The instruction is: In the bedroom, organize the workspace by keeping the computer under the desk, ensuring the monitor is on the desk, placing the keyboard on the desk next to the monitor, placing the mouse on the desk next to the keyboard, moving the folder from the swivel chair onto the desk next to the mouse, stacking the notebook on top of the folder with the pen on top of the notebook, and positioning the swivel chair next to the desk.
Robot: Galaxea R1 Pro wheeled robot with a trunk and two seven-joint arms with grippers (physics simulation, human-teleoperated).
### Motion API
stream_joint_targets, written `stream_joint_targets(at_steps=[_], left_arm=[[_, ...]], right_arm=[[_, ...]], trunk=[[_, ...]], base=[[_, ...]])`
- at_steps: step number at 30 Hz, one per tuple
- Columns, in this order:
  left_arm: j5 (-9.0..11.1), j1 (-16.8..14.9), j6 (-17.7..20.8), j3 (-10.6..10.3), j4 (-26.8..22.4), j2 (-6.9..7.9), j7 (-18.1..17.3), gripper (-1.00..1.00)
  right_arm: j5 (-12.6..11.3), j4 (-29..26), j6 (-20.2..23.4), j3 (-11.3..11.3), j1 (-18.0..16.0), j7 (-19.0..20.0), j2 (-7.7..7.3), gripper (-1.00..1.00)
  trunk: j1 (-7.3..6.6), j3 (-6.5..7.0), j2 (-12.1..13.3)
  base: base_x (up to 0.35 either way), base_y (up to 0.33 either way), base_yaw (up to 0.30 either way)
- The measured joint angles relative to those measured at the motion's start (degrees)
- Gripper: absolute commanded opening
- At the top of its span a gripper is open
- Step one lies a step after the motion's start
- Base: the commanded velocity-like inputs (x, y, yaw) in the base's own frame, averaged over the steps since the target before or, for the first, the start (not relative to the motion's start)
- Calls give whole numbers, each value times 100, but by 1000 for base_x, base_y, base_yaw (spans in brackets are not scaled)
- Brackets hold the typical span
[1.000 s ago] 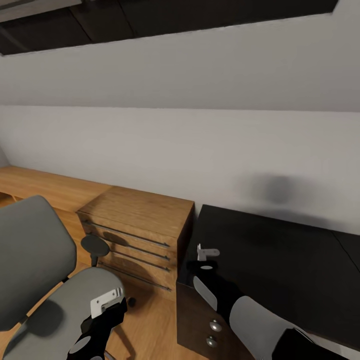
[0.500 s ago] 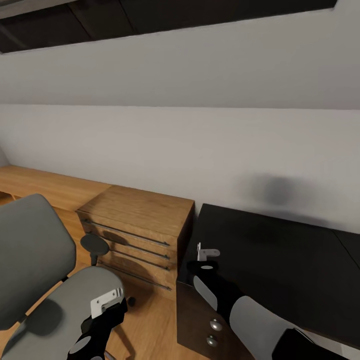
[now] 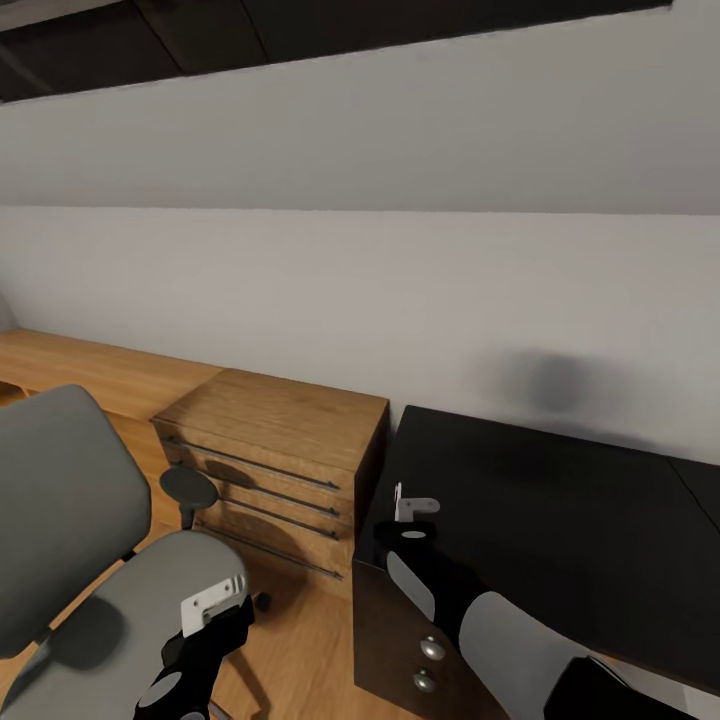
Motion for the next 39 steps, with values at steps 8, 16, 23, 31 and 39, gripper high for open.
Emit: stream_joint_targets(at_steps=[8, 16, 23, 31, 39], left_arm=[[0, 0, 0, 14, 0, 0, 7, 100], [0, 0, 0, 23, 0, 0, 9, 100], [0, 0, 0, 26, 0, 1, 9, 100], [0, 0, 0, 26, 1, 0, 15, 100], [0, 0, -1, 17, 1, 1, 17, 100]], right_arm=[[26, -43, -33, 0, -5, -1, 0, 100], [28, -44, -34, -2, -4, -1, 0, 100], [27, -44, -35, 0, -5, -3, 0, 100], [24, -49, -31, -2, -3, -2, 0, -100], [24, -47, -34, -2, -3, -2, 0, -100]], trunk=[[131, -107, -242], [131, -107, -242], [131, -107, -242], [131, -107, -242], [131, -107, -242]], base=[[0, 0, 0], [0, 0, 0], [0, 0, 0], [0, 0, 0], [0, 0, 0]])
